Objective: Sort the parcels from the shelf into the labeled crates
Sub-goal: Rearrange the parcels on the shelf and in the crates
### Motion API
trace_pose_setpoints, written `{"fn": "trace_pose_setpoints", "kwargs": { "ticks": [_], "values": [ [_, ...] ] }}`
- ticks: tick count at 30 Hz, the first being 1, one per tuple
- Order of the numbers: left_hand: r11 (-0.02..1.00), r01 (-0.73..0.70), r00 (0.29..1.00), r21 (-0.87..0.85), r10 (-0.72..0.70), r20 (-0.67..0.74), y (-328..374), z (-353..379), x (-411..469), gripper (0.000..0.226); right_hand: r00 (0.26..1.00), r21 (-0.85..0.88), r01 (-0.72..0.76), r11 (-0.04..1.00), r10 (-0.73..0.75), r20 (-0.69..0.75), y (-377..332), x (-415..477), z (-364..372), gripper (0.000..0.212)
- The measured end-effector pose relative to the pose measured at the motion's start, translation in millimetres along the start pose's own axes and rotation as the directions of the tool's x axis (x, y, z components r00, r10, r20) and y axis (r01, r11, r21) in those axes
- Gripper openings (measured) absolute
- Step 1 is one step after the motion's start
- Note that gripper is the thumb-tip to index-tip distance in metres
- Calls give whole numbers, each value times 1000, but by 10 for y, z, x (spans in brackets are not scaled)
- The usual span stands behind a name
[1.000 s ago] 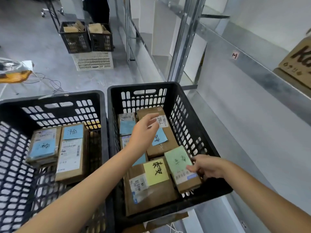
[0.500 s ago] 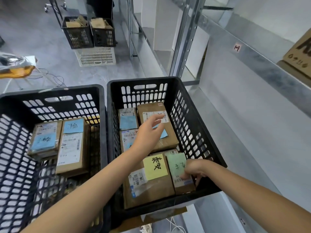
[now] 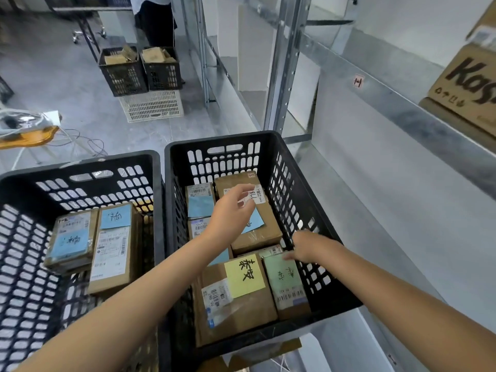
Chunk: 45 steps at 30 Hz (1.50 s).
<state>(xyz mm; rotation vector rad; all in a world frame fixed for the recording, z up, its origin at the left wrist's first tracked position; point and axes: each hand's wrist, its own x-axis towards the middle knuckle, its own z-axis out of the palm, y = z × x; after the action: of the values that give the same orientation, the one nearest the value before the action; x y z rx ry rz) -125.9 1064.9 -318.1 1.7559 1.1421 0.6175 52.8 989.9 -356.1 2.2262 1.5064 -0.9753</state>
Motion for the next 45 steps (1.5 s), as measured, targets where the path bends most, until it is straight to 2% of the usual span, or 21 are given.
{"fn": "trace_pose_setpoints", "kwargs": {
  "ticks": [4,6,9,13,17,22,26,32,39,45],
  "values": [
    [941,-98,989,324,58,133,-109,-9,-57,39,959,104,88,991,-56,-279,-96,-84,-265,40],
    [901,-133,978,413,51,203,-174,-37,-151,39,926,132,146,980,-88,-367,-144,-169,-337,38],
    [892,-164,974,421,78,214,-141,-157,-271,39,874,134,208,969,-122,-471,-234,-352,-395,39],
    [853,-260,957,453,166,238,-44,-404,-345,42,851,96,230,968,-153,-502,-419,-649,-418,44],
    [819,-307,943,484,193,272,-47,-604,-436,48,836,71,164,984,-101,-539,-594,-988,-398,41],
    [785,-401,903,472,254,346,-72,-655,-708,53,819,55,67,996,-23,-573,-638,-1489,-267,53],
    [770,-492,855,407,337,395,79,-650,-1004,52,743,114,49,992,40,-668,-653,-1941,-84,46],
    [686,-673,725,275,540,428,573,-417,-1398,54,668,222,-103,970,233,-707,-503,-2744,357,56],
    [457,-887,421,65,744,518,1227,108,-2108,48,508,363,-300,882,470,-722,-67,-3972,903,59],
    [285,-951,191,-119,845,500,1971,703,-2971,49,296,511,-436,741,654,-696,203,-5190,1281,58]
  ]
}}
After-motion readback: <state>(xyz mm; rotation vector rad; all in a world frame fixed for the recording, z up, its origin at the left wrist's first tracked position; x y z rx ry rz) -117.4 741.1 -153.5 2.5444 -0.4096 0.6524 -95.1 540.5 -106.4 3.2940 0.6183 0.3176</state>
